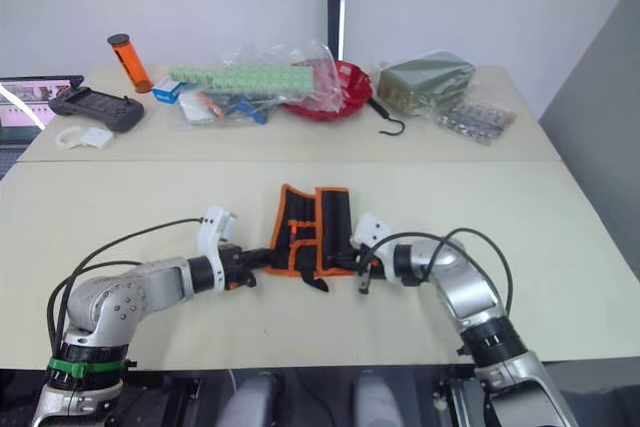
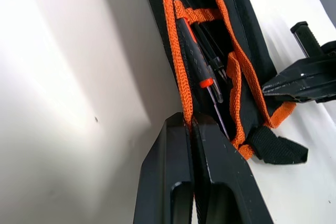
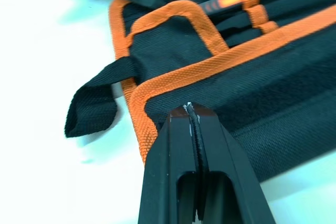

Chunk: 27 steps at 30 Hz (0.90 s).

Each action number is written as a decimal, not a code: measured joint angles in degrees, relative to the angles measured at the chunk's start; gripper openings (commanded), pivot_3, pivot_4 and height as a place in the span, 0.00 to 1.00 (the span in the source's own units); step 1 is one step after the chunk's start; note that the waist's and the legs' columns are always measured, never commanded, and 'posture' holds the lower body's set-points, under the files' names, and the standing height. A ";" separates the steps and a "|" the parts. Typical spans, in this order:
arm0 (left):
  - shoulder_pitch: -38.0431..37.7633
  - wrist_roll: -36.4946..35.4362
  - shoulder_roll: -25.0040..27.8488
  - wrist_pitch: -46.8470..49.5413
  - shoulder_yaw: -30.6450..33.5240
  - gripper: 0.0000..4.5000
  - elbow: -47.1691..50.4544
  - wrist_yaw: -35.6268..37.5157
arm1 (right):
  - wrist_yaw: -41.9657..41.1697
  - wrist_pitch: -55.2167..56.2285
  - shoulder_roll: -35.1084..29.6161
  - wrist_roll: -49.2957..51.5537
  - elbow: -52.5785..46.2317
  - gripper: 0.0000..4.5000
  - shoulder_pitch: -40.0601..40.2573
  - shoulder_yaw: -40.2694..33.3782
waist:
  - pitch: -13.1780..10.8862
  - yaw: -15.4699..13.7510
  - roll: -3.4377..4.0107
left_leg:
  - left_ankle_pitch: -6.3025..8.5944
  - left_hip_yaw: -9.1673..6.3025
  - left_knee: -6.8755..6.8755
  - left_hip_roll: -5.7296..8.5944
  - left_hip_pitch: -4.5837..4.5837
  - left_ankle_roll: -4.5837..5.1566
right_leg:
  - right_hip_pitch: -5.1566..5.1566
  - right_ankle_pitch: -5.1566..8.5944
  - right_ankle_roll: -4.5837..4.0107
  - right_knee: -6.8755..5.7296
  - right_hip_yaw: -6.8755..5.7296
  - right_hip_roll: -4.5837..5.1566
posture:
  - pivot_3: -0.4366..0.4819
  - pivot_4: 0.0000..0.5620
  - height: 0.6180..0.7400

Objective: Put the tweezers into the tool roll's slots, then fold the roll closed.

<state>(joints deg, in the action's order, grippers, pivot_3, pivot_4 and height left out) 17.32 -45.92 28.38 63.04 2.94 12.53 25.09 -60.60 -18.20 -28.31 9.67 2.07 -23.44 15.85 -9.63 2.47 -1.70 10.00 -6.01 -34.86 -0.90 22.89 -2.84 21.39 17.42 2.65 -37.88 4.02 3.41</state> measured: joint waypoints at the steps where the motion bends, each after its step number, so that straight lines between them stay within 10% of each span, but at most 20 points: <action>1: 0.63 0.18 0.76 0.06 -0.22 0.01 -0.07 0.74 | 0.08 -0.27 0.07 -0.10 -0.17 0.00 -0.33 0.40 | 0.00 0.04 0.00 | 0.00 0.00 0.01 -0.01 0.01 0.00 | 0.02 0.00 0.00 0.01 0.00 0.00 | 0.48 0.27 1.00; 12: 9.15 9.78 13.92 -6.87 -10.51 0.01 -8.78 19.68 | 2.31 -3.05 3.09 0.88 -1.10 0.00 -1.42 0.78 | -0.11 -0.02 0.04 | -0.03 0.01 0.00 0.00 0.65 -0.02 | 0.77 -0.02 -0.02 -0.16 0.00 0.00 | 0.48 0.27 1.00; 27: 16.66 20.65 13.62 -15.81 -15.56 0.01 -18.09 30.70 | 4.06 2.75 5.40 -1.62 3.17 0.00 -2.65 2.39 | -0.14 -0.01 0.05 | -0.03 0.02 -0.08 0.00 0.64 -0.01 | 0.76 -0.02 -0.01 -0.23 0.00 -0.01 | 0.48 0.27 1.00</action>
<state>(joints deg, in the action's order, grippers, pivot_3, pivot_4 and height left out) 33.98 -25.27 42.00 47.23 -12.62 -5.57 55.79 -56.54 -15.46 -22.91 8.05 5.24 -26.09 18.24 -9.76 2.47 -1.65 9.97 -5.99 -34.94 -0.90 23.53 -2.85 22.15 17.40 2.63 -38.12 4.02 3.40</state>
